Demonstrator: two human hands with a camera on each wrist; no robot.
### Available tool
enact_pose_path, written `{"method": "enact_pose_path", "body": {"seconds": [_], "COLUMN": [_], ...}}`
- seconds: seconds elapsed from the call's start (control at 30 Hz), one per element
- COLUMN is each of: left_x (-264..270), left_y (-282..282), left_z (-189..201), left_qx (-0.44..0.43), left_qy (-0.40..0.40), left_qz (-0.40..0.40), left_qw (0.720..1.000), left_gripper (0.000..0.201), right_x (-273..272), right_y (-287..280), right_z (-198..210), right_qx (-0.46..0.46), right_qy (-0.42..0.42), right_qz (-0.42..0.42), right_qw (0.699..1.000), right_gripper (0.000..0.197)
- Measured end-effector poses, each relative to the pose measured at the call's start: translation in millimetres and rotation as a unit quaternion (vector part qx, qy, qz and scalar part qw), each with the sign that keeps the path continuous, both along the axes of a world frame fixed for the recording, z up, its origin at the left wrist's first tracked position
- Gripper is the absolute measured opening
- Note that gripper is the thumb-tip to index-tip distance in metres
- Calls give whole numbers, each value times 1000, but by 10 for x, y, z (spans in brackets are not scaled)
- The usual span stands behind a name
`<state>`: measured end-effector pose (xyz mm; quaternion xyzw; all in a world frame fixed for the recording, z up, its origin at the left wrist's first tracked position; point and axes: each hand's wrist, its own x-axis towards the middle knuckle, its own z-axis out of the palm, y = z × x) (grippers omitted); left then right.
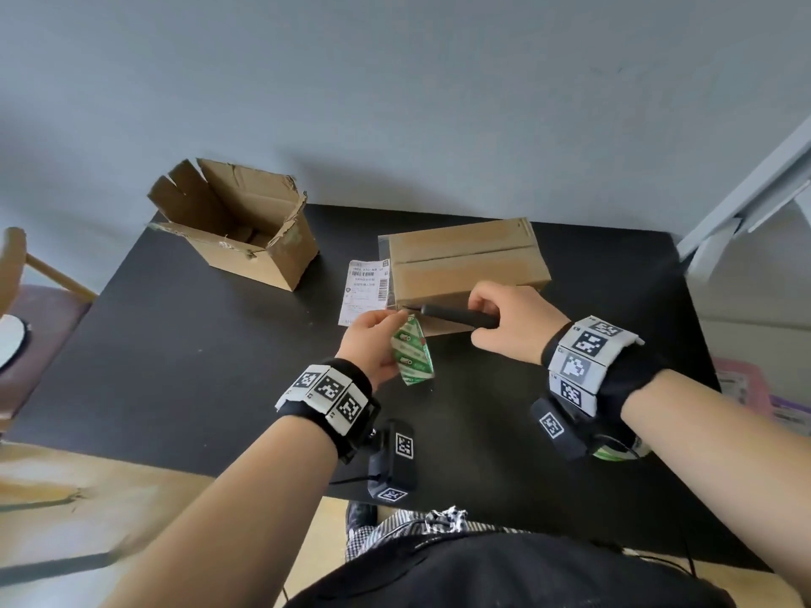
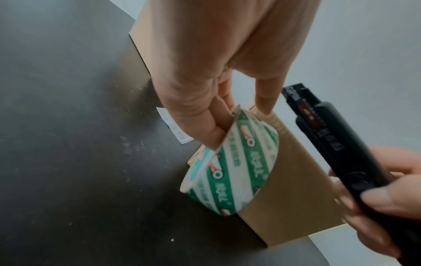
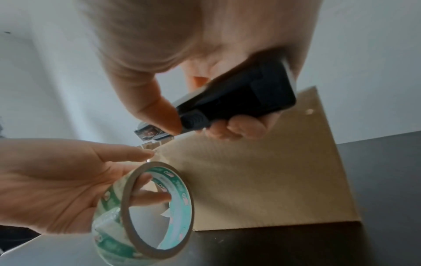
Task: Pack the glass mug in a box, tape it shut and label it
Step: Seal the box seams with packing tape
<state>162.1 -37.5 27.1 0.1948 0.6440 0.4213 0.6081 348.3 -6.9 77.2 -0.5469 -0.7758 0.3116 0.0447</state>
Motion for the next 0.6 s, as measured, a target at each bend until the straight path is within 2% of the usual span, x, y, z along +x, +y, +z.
{"method": "enact_pose_path", "body": {"seconds": [0.17, 0.33, 0.6], "left_x": [-2, -14, -38], "left_y": [2, -9, 5], "left_z": [-18, -65, -80], "left_qx": [1, 1, 9], "left_qy": [36, 59, 75], "left_qz": [40, 68, 59], "left_qw": [999, 996, 995], "left_gripper": [6, 15, 13], "right_x": [-71, -114, -146], "right_y": [53, 116, 189], "right_z": [34, 67, 157], "right_qx": [32, 51, 105], "right_qy": [-1, -39, -111], "right_qz": [42, 65, 104], "right_qw": [999, 996, 983], "right_gripper": [18, 25, 27]}}
